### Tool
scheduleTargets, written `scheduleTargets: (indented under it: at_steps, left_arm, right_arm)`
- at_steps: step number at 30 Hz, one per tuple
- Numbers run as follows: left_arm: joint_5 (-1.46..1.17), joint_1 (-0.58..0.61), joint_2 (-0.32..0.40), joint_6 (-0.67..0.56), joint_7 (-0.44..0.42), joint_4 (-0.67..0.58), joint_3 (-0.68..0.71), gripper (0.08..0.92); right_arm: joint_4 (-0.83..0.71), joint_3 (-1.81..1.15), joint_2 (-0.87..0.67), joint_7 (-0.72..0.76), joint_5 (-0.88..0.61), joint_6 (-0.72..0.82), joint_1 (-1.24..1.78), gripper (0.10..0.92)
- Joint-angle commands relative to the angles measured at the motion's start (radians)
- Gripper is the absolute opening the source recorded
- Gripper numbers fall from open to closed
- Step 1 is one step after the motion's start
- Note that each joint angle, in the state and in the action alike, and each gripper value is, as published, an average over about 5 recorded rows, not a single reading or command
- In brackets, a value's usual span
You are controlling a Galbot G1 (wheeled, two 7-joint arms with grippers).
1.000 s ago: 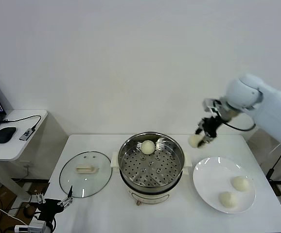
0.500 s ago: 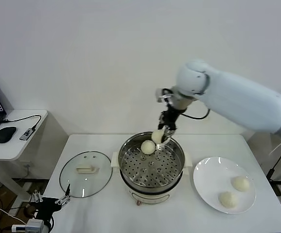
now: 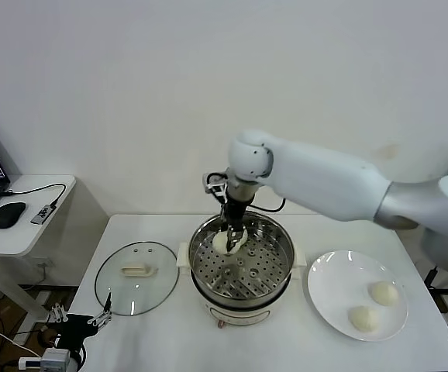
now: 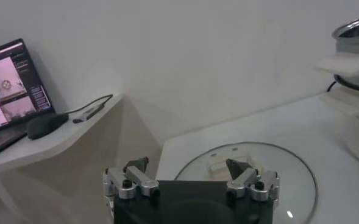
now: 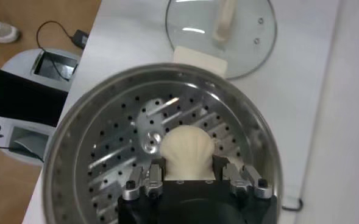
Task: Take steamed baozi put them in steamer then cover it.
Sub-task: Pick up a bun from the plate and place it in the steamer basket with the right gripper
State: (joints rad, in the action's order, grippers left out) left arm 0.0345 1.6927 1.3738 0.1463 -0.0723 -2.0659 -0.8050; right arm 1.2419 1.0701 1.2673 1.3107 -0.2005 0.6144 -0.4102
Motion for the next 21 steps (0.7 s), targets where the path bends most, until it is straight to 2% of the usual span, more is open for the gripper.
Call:
scheduleTargets:
  at_steps: [1, 14, 17, 21]
  left_arm:
    - [-0.001, -0.003, 0.002, 0.002, 0.001, 0.003, 0.005, 0.823]
    - [-0.002, -0.014, 0.002, 0.003, -0.001, 0.014, 0.010, 0.823]
    - [-0.002, -0.014, 0.002, 0.003, -0.001, 0.014, 0.009, 0.823]
    - [-0.002, -0.014, 0.003, 0.003, -0.001, 0.014, 0.008, 0.823]
  right_arm:
    - [-0.060, 0.006, 0.072, -0.012, 0.031, 0.006, 0.067, 0.492]
    - [-0.074, -0.009, 0.088, -0.034, 0.051, 0.007, 0.093, 0.500]
    - [-0.067, -0.016, 0.081, -0.042, 0.049, 0.009, 0.093, 0.551]
    - [-0.038, -0.041, 0.057, -0.042, 0.045, 0.012, 0.085, 0.668]
